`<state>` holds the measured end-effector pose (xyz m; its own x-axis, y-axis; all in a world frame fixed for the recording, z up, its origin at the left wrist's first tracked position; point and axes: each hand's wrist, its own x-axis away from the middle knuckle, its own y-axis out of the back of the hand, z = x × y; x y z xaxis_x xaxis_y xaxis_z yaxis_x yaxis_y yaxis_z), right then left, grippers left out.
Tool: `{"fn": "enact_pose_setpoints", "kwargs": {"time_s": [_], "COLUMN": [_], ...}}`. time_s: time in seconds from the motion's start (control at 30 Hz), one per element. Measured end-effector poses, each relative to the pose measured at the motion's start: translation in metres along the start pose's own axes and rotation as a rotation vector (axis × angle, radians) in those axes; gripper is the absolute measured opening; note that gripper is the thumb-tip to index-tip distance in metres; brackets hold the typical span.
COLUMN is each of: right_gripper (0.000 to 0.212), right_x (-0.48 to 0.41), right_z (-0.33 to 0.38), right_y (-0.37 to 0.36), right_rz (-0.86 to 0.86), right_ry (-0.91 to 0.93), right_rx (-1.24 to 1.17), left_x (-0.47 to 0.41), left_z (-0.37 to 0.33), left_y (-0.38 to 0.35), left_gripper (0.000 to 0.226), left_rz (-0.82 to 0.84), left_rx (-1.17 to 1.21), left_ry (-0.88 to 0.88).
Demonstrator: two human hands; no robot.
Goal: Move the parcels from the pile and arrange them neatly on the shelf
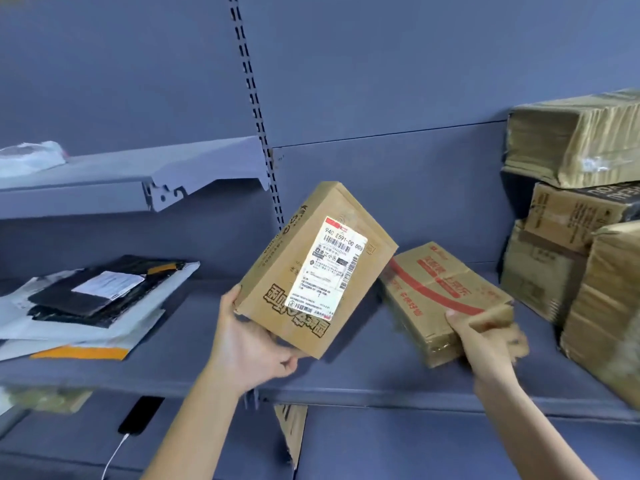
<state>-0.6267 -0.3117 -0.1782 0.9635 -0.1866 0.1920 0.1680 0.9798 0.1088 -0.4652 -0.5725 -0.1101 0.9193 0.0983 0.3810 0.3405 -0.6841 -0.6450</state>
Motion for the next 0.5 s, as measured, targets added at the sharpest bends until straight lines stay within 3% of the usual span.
{"fn": "enact_pose_setpoints", "kwargs": {"time_s": [0.1,0.17,0.27,0.33,0.43,0.5], "right_gripper": [0.099,0.082,0.081,0.081,0.072,0.067], "right_x": [0.013,0.024,0.047,0.057,0.065,0.064], "right_z": [0.006,0.014,0.031,0.038,0.038,0.037], "right_y": [0.006,0.006,-0.003,-0.014,-0.026,-0.027], "right_rz": [-0.019,0.151,0.629,0.828,0.934,0.931], "right_ry": [0.269,0.442,0.403,0.408,0.388,0.367], "right_rx": [0.097,0.058,-0.153,-0.161,-0.25,-0.315], "left_x": [-0.002,-0.004,-0.008,-0.011,-0.018,-0.023], "left_z": [-0.001,0.0,0.012,0.023,0.041,0.053], "left_y": [0.001,0.0,-0.006,-0.015,-0.031,-0.036], "left_gripper": [0.053,0.055,0.059,0.065,0.079,0.086], "left_rz": [0.095,0.167,0.3,0.394,0.513,0.499], "left_rx": [0.073,0.091,0.097,0.108,0.137,0.118], "left_ry": [0.046,0.077,0.093,0.09,0.072,0.047]}}
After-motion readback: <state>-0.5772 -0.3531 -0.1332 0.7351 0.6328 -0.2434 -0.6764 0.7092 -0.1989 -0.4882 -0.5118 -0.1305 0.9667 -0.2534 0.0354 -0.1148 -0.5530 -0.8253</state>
